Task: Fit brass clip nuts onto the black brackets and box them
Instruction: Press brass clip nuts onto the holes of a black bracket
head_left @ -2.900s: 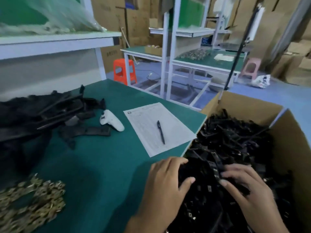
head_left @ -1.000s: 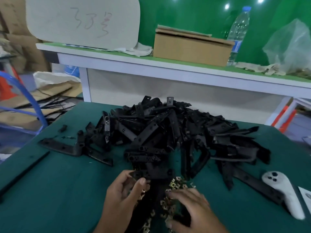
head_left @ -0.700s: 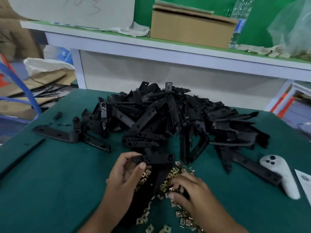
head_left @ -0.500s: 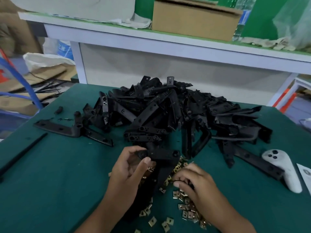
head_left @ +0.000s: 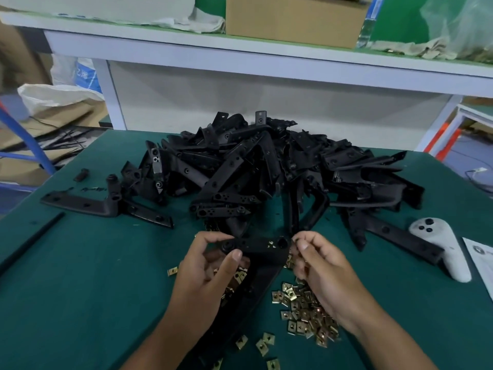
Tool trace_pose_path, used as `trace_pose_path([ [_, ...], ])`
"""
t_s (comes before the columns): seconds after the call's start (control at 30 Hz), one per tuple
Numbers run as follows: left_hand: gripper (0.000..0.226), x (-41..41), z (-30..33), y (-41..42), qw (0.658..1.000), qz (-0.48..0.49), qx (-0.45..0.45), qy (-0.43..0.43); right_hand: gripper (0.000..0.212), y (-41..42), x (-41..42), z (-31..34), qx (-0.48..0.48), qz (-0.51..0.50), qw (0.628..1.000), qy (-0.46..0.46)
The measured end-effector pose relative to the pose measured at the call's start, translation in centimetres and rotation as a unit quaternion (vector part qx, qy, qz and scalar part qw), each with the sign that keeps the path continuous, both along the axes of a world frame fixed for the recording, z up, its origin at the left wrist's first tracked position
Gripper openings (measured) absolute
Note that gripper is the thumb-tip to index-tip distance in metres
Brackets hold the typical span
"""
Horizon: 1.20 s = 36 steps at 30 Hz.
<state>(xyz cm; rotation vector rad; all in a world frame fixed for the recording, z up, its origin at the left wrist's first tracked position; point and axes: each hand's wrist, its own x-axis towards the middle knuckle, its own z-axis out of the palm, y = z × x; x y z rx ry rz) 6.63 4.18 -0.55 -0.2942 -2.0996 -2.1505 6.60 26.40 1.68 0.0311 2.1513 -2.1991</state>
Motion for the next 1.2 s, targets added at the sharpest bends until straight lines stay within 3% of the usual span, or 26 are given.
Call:
trace_pose_path([
  [0.1, 0.022, 0.3, 0.2, 0.4, 1.0, -0.017, -0.007, 0.01, 0.01, 0.4, -0.4, 0.1, -0.241, -0.009, 0.967, -0.077],
  [0.2, 0.018, 0.7, 0.2, 0.8, 0.999, -0.046, -0.023, 0.013, 0.012, 0.7, -0.7, 0.0, -0.291, -0.02, 0.951, -0.106],
  [0.3, 0.019, 1.0, 0.4, 0.9, 0.997, -0.066, -0.046, 0.014, 0.008, 0.7, -0.8, -0.1, -0.262, 0.0, 0.961, -0.094],
  [0.43, 0.021, 1.1, 0.7, 1.0, 0.995, -0.077, -0.064, 0.012, 0.03, 0.3, -0.4, 0.3, -0.209, 0.017, 0.974, -0.088],
  [0.73, 0.031, 1.0, 0.3, 1.0, 0.977, -0.088, -0.189, 0.036, 0.001, 0.1, 0.3, 0.9, -0.093, 0.065, 0.993, -0.037],
  [0.87, 0.032, 1.0, 0.2, 1.1, 0.98, -0.078, -0.181, 0.035, 0.011, -0.1, 0.6, 1.0, -0.005, 0.082, 0.996, -0.022],
  [1.2, 0.036, 1.1, 0.2, 1.1, 0.978, -0.064, -0.185, 0.064, 0.006, -0.5, 0.9, 1.1, 0.029, 0.095, 0.995, -0.021],
])
